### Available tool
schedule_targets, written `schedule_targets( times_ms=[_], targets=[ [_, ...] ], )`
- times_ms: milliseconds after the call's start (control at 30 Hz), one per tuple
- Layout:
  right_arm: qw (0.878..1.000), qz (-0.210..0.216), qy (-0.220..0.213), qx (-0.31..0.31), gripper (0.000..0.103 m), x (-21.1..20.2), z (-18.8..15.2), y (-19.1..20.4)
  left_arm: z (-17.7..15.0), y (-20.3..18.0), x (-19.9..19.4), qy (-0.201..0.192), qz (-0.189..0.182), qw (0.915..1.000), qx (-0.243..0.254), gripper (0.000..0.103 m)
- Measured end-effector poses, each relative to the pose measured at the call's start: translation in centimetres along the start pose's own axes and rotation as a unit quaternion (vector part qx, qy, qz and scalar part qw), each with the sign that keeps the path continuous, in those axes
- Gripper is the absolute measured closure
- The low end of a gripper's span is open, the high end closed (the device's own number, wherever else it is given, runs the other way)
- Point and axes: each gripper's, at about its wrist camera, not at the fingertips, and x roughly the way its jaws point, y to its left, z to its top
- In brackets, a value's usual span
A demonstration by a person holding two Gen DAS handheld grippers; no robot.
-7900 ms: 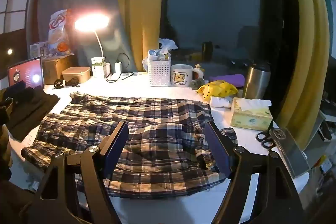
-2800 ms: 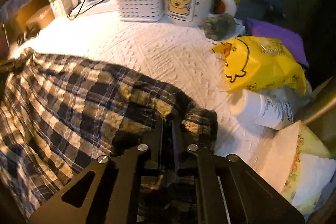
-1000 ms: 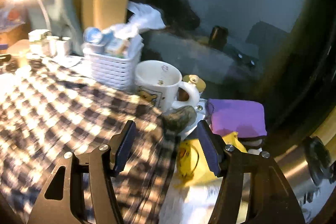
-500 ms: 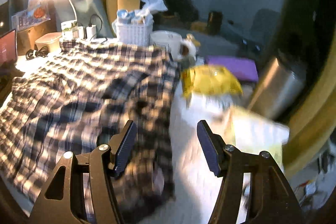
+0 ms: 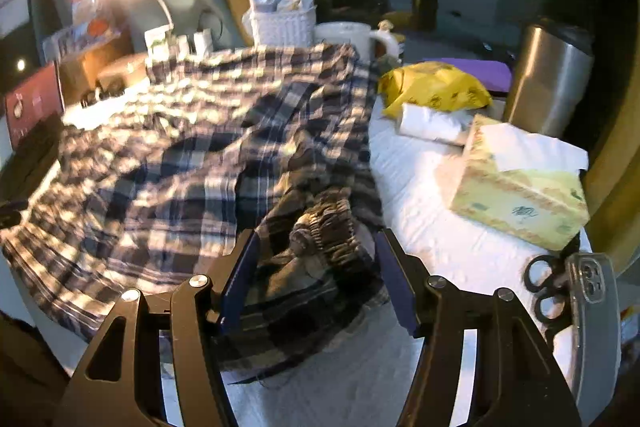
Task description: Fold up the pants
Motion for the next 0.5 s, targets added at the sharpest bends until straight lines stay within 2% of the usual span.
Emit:
schedule_targets(
  times_ms=[33,67,200,267,367,500],
  targets=[
    [1.000,-0.009,0.004,-0.004,0.045,0.4,-0.2,0.2,-0.3,-0.1,0.2,0.005,0.006,1.0000,0.002,0.014],
    [1.000,-0.013,0.007,-0.004,0.060,0.6,-0.4,0.3,-0.7,-0.2,0.5,0.012,0.015,0.9998,0.007,0.014],
    [1.000,-0.028,0.010,-0.003,0.085,0.6,-0.9,0.4,-1.6,-1.5,0.8,0.020,0.065,0.9962,0.054,0.014],
    [1.000,-0.029,0.008,-0.006,0.092,0.1,-1.2,0.5,-2.1,-1.7,0.6,0.021,0.072,0.9956,0.057,0.014],
    [0.999,-0.034,0.001,-0.006,0.096,-0.8,-1.4,0.6,-2.8,-1.8,0.0,0.020,0.058,0.9968,0.052,0.014],
    [0.999,-0.045,-0.011,-0.008,0.097,-2.2,-1.3,0.8,-3.6,-2.5,-0.4,0.021,0.056,0.9955,0.074,0.015]
  ],
)
